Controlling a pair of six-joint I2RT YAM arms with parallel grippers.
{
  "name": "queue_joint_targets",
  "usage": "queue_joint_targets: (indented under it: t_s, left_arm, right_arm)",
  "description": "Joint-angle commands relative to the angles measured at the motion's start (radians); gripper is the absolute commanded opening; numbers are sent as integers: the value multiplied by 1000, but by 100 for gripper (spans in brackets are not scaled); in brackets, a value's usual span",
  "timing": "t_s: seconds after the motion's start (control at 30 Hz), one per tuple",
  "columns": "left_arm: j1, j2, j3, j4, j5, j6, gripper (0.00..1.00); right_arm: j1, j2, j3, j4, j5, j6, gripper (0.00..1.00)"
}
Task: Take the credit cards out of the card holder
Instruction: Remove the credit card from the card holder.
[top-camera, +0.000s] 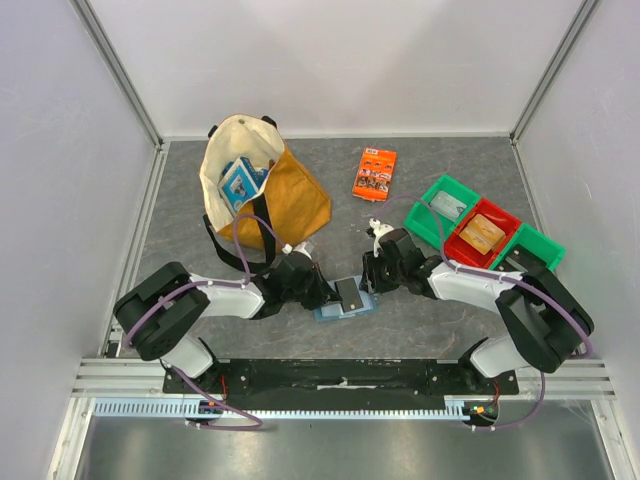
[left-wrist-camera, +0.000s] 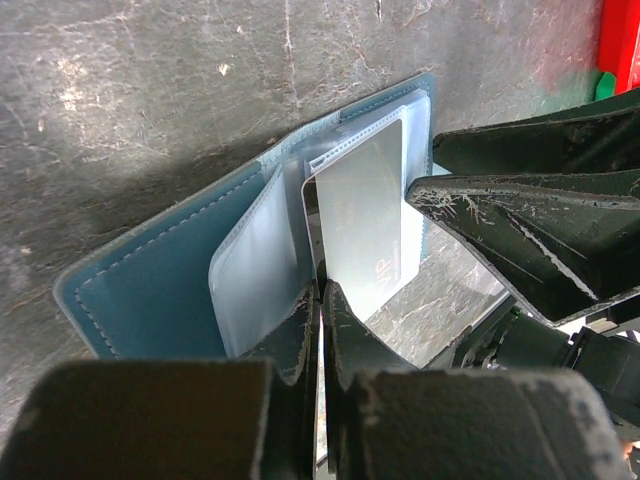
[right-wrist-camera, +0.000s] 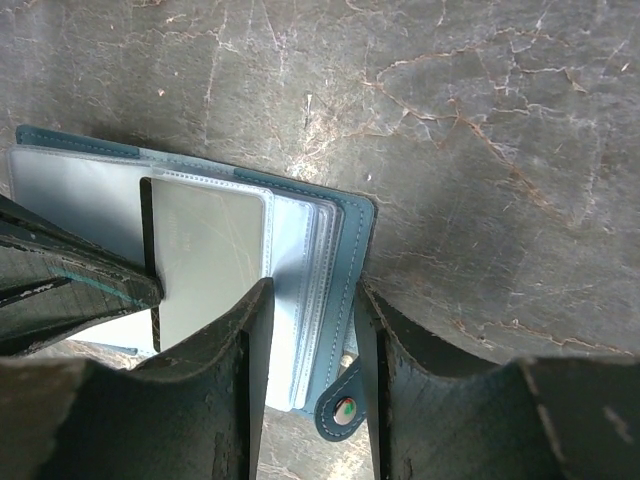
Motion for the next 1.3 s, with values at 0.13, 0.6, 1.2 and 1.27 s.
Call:
queue_joint_targets:
  t_s: [0.13, 0.6, 1.2, 1.27]
  left_arm:
    - [5, 21, 15, -39, 9, 7, 2]
    - [5, 18, 15, -39, 9, 12, 2]
    - [5, 23, 27, -54, 9, 27, 2]
    - [5, 21, 29, -54, 12, 30, 2]
  right_arm:
    - [-1, 9, 37, 17, -2, 20, 52]
    - [-1, 41, 32, 6, 13, 10, 43]
    - [-1, 6, 53, -14, 5, 49, 46]
    - [-1, 15, 53, -15, 5, 45, 46]
